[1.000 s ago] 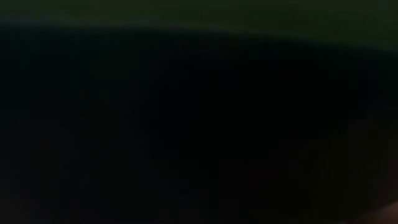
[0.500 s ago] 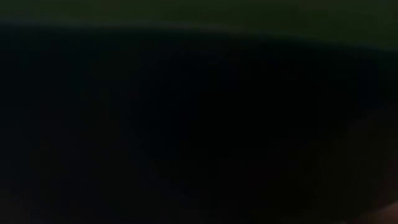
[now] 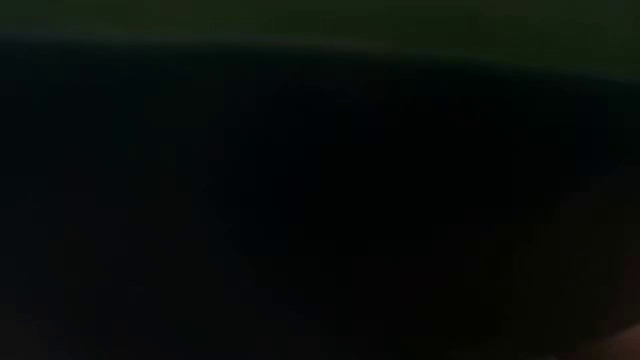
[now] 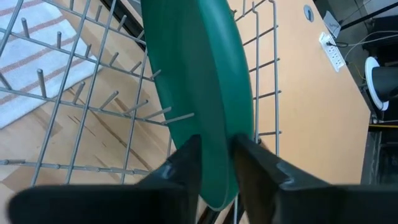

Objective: Sort dishes
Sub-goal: Put the top dark green plate in the dish rack

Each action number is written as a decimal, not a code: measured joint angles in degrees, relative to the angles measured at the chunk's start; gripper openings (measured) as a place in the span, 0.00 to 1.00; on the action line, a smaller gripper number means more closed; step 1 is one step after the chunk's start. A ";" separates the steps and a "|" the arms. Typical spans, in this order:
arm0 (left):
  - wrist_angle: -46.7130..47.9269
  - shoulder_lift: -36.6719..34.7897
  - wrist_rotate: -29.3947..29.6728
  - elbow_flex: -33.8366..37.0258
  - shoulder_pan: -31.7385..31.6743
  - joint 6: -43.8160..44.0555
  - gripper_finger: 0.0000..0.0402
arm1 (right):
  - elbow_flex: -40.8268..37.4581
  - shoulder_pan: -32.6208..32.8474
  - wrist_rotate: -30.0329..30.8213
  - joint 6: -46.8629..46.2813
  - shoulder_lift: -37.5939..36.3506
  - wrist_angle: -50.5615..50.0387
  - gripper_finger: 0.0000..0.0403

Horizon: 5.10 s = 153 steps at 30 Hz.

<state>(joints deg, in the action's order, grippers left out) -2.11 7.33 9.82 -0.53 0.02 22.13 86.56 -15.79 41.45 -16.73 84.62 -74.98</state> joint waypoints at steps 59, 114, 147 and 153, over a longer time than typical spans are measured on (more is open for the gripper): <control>-0.01 0.00 0.02 0.01 0.00 -0.01 0.55 | 4.33 -0.37 2.47 -18.04 7.13 -15.58 0.07; 0.00 0.00 0.00 0.01 0.00 -1.11 0.55 | 12.17 -0.38 -3.67 -20.50 5.19 -15.06 0.06; -0.13 0.04 0.02 0.00 -0.01 0.33 0.55 | -3.08 0.13 -12.79 -32.56 -22.06 -15.71 0.06; -11.72 0.07 2.54 0.01 -0.01 4.85 0.55 | -3.08 0.09 -14.27 -32.95 -26.33 -15.34 0.06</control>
<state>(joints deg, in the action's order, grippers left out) -13.82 7.40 12.36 -0.52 0.01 26.98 83.48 -15.70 27.18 -49.69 58.29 -90.32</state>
